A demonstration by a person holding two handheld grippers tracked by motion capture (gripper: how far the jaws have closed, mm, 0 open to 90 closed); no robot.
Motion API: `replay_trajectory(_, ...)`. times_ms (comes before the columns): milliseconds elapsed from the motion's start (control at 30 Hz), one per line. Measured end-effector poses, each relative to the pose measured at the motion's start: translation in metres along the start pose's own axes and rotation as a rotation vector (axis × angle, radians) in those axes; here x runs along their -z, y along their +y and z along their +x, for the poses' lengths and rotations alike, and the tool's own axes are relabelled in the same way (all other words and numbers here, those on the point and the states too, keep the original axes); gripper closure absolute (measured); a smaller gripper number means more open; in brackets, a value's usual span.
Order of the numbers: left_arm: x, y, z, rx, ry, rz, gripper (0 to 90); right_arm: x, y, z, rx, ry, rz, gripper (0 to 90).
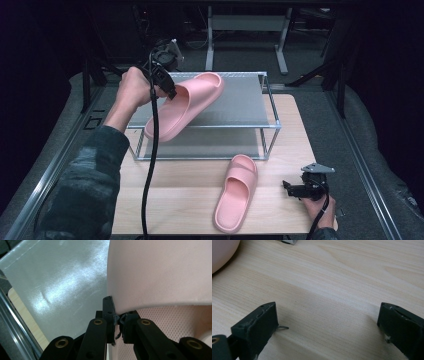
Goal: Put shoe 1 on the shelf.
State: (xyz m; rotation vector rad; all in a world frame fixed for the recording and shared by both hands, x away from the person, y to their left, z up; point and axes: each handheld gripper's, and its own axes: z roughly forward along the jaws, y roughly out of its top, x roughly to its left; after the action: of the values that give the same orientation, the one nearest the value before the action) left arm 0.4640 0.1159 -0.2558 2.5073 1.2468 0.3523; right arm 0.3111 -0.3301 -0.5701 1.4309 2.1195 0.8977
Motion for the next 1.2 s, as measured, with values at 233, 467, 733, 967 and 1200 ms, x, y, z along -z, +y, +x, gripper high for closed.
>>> replay_trajectory(233,-0.010,0.014,0.008,0.120,0.039,0.021,84.2,0.000,0.000,0.000,0.000,0.000,0.000,2.6)
replay_trajectory(467,-0.026,0.024,0.017,0.243,0.091,0.038,84.3,0.000,0.000,0.000,0.000,0.000,-0.001,2.9)
replay_trajectory(733,-0.050,0.033,0.026,0.340,0.125,0.045,84.2,0.000,0.000,0.000,0.000,0.001,-0.001,3.1)
replay_trajectory(967,-0.075,0.038,0.031,0.398,0.150,0.033,84.0,0.000,0.000,0.000,-0.001,-0.002,-0.004,3.4)
replay_trajectory(1200,-0.090,0.034,0.031,0.384,0.142,0.022,83.2,0.000,0.000,0.000,-0.002,-0.002,-0.005,3.6)
